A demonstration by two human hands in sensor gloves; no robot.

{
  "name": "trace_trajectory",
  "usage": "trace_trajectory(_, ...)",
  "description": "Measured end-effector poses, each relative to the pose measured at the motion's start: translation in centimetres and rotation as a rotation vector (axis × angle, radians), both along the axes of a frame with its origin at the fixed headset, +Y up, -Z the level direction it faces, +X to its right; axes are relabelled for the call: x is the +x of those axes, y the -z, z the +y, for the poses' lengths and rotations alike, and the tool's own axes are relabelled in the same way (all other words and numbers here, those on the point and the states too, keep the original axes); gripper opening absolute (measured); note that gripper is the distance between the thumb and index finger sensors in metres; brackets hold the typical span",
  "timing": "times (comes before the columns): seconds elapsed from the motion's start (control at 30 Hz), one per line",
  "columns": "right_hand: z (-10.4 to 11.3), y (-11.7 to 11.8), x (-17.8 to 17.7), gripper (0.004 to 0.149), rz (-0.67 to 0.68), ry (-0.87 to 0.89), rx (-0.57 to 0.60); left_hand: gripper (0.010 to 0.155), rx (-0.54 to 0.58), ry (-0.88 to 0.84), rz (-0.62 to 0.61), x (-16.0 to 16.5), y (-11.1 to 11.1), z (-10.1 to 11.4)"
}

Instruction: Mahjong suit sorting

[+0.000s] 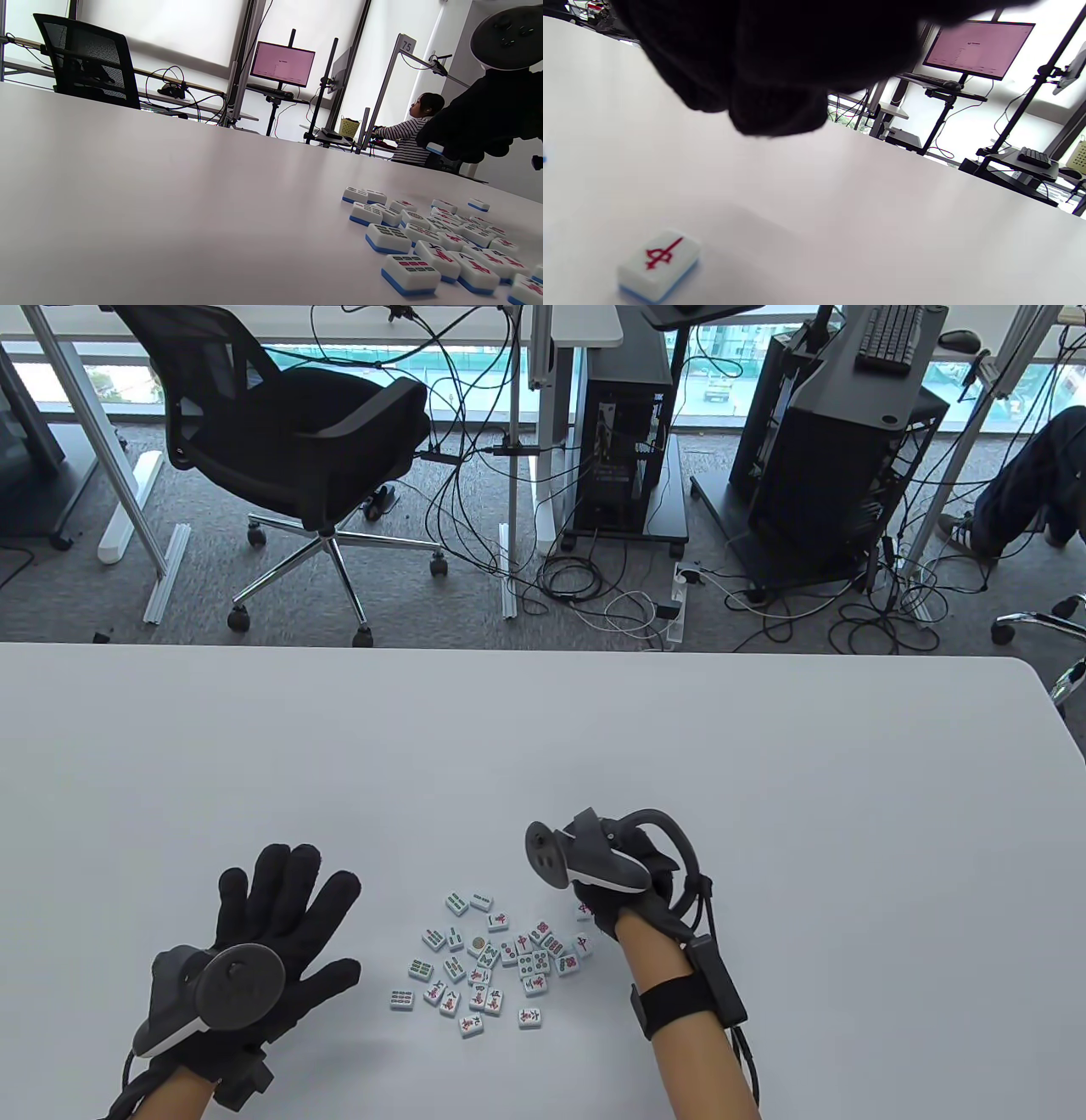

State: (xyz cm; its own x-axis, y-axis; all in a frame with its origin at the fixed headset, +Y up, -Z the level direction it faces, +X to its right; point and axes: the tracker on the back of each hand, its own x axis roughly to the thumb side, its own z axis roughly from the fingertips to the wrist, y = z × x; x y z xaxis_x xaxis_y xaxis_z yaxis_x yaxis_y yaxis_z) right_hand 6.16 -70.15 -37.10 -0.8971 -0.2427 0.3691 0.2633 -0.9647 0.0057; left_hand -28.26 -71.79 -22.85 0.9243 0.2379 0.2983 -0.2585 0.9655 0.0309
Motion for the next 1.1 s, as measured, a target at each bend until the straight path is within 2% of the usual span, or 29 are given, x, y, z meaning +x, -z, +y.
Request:
trace_trajectory(0.1,-0.6,-0.1,2.4,0.058,-0.044,-0.003,-0.042,0.08,0.0,0.003,-0.002,0.1,0.0,0.0)
trace_trajectory(0.23,-2.8,-0.6,4.9,0.057,-0.091,-0.031,-0.084,0.08,-0.001,0.005,-0.002,0.1,0.0,0.1)
trace_trajectory(0.4,-5.2,-1.1,6.7,0.056,-0.123,-0.013,-0.138,0.08,-0.007,0.016,-0.007,0.3,0.0,0.0)
trace_trajectory(0.5,-5.7,-1.3,6.9,0.055,-0.118,-0.002,-0.135,0.08,-0.012,0.019,-0.005,0.3,-0.1,0.0)
trace_trajectory(0.87,-6.5,-1.5,6.2,0.054,-0.096,-0.037,-0.123,0.08,-0.028,0.025,0.001,0.4,0.0,0.0)
trace_trajectory(0.97,-6.1,-1.7,6.0,0.061,-0.118,-0.067,-0.141,0.08,-0.031,0.021,0.003,0.3,0.0,0.0)
trace_trajectory(1.1,-4.5,-2.1,4.9,0.064,-0.118,0.026,-0.109,0.08,-0.035,0.02,0.004,0.3,0.0,-0.1)
